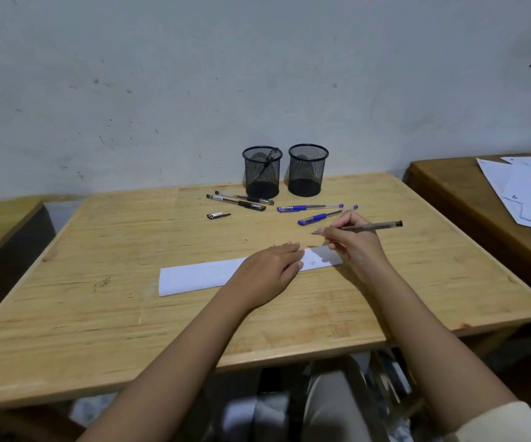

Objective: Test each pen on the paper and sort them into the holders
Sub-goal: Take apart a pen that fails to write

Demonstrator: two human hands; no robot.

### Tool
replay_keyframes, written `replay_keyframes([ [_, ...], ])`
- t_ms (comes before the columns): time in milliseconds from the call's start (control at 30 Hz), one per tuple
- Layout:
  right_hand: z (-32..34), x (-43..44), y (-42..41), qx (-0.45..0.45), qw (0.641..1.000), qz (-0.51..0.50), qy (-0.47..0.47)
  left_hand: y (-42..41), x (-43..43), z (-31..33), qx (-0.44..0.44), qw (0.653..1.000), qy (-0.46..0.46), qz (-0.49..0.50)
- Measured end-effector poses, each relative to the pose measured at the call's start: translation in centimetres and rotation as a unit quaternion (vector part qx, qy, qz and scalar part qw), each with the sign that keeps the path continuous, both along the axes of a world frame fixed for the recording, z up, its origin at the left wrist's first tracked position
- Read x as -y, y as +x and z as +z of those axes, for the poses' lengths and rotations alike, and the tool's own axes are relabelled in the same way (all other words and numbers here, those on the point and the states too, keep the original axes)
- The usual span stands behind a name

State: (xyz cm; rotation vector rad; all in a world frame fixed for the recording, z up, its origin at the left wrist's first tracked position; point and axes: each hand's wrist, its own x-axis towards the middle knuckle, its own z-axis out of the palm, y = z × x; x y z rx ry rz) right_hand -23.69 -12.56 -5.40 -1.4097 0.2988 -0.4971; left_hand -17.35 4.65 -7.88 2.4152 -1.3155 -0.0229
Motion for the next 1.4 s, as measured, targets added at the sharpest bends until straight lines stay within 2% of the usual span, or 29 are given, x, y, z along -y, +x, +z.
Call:
replay_keyframes([
  [233,-0.8,-0.4,-0.2,-0.053,0.997,-0.025,-0.052,0.4,-0.2,-0.3,-0.031,0.997,0.063,-0.034],
  [600,-1.4,-0.3,0.7,-0.080,0.986,-0.033,-0.142,0.6,0.0,-0.5,-0.028,0.997,0.069,-0.036],
  [933,-1.6,-0.4,0.9,-0.084,0.981,-0.018,-0.176,0.5,0.0,-0.5,-0.035,0.997,0.059,-0.032],
  [1400,-1.8,-0.2,1.0,-0.083,0.980,-0.031,-0.178,0.3,0.0,-0.2,-0.044,0.997,0.056,-0.026],
])
